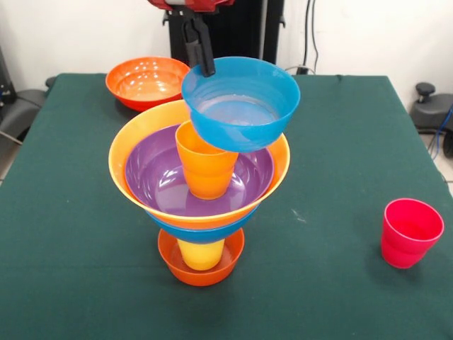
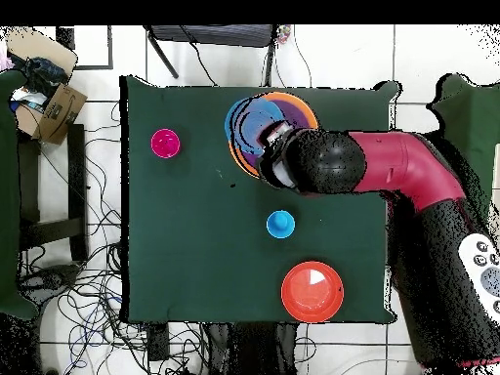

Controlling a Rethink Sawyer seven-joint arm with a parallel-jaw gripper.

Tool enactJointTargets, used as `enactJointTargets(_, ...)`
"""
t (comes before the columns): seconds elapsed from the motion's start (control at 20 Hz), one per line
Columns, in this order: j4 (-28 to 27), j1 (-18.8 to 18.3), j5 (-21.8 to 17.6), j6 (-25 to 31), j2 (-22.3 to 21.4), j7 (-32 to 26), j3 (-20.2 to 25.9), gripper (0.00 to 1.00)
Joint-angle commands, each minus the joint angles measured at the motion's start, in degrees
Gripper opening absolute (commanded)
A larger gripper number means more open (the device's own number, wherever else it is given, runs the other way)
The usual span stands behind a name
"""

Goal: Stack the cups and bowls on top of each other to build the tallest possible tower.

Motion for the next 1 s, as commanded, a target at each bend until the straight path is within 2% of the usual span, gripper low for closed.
enactJointTargets(0.05,-2.07,1.90,-1.64,-2.46,1.20,-4.11,-2.61,0.00)
enactJointTargets(1.0,-4.93,1.10,-2.23,0.84,2.03,-6.79,-3.17,0.00)
